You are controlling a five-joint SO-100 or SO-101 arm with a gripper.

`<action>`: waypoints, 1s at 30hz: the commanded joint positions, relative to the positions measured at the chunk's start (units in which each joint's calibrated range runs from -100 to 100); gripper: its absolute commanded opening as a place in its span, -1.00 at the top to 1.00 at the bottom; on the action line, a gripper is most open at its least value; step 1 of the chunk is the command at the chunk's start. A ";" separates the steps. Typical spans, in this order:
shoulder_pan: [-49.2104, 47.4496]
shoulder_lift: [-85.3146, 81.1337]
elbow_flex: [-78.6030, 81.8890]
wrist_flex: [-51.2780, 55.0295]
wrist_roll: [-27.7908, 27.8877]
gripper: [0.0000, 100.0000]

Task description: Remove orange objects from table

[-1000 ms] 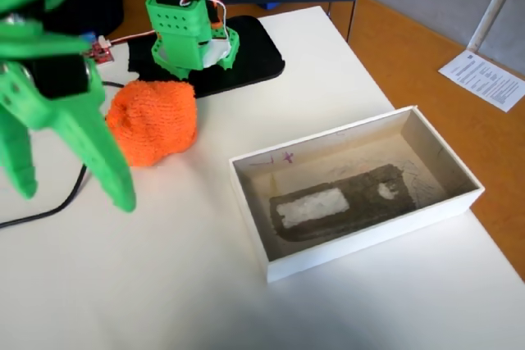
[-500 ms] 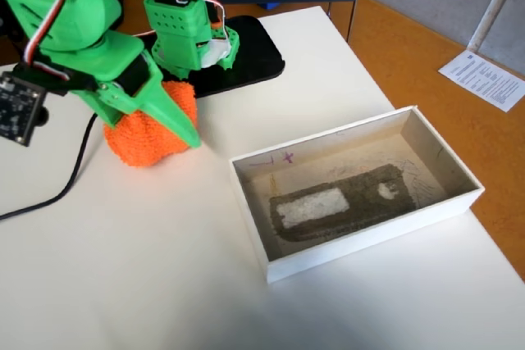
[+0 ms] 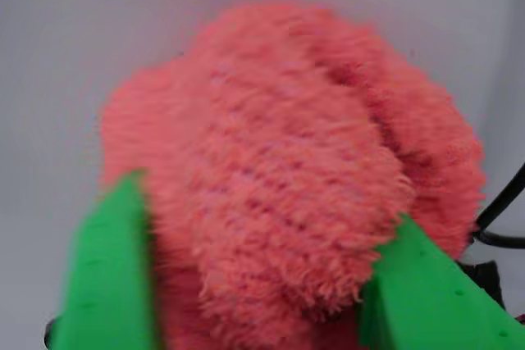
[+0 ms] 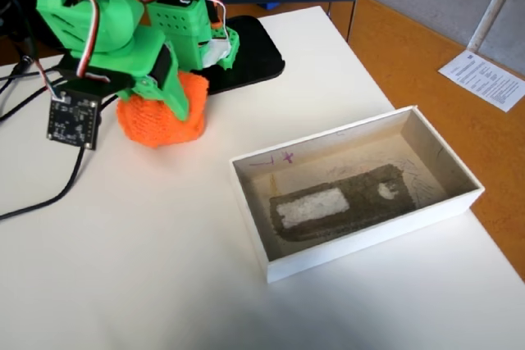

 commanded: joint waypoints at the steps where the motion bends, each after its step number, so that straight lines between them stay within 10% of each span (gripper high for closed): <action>1: -0.05 -1.14 0.46 -0.47 0.78 1.00; 22: -3.89 -0.72 -40.14 -24.87 -3.81 1.00; 30: -21.56 2.80 -43.24 -34.03 -4.79 1.00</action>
